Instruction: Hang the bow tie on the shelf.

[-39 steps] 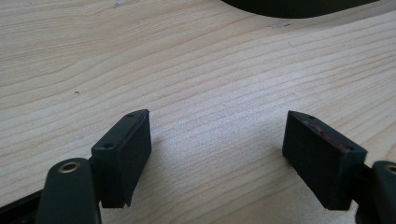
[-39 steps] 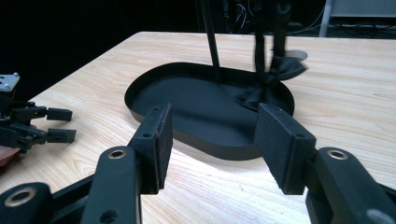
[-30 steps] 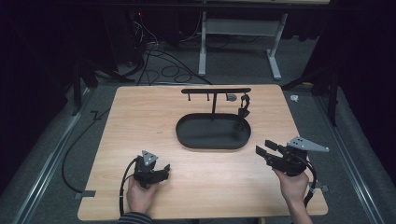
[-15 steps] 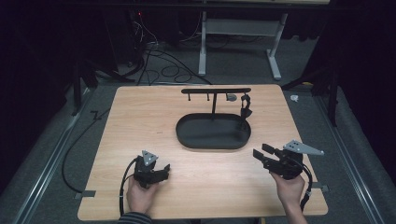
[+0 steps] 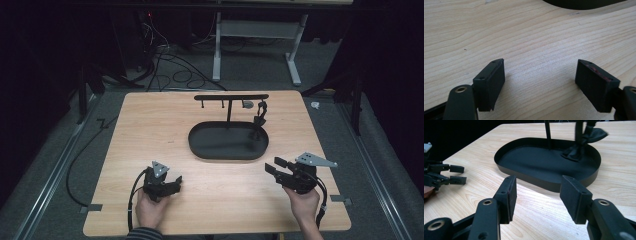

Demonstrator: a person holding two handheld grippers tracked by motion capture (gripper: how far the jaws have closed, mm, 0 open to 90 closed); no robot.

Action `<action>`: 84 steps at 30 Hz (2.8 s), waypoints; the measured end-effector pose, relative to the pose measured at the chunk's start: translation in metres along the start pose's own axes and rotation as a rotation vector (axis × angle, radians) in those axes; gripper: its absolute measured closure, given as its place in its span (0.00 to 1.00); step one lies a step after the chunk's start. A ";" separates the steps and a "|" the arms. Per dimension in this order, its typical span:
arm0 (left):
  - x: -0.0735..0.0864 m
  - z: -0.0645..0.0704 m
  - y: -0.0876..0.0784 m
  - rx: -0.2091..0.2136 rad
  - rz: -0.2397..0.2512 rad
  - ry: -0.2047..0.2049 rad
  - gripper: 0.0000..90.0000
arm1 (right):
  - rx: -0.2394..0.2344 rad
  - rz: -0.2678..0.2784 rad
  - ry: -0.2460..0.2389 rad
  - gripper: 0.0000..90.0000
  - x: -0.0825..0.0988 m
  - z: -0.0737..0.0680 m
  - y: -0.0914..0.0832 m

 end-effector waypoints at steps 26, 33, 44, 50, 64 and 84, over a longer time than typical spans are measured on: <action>0.000 0.000 0.000 0.001 0.000 0.000 0.27 | 0.000 -0.059 -0.005 0.55 0.017 -0.002 0.026; 0.000 0.000 0.000 0.001 0.000 0.000 0.27 | 0.014 -0.074 -0.013 0.55 0.021 0.000 0.031; 0.000 0.000 0.000 0.000 0.000 0.001 0.27 | 0.044 -0.130 -0.043 0.55 0.033 0.002 0.043; 0.000 0.000 0.000 0.001 -0.001 0.001 0.27 | 0.068 -0.159 -0.064 0.56 0.038 0.003 0.048; 0.000 0.000 0.000 0.002 0.000 0.001 0.27 | 0.146 -0.224 -0.115 0.55 0.053 0.008 0.061; 0.000 0.001 0.000 -0.002 -0.002 0.001 0.27 | 0.152 -0.253 -0.196 0.47 0.058 0.007 0.065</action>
Point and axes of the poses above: each handheld gripper's, and its own axes: y roughly forward along the jaws, x roughly out of its underside, z roughly to its right, the point moved 4 cm from there along y, roughly forward along the jaws, and after that the axes turned 5 degrees about z, right-handed, at the moved point
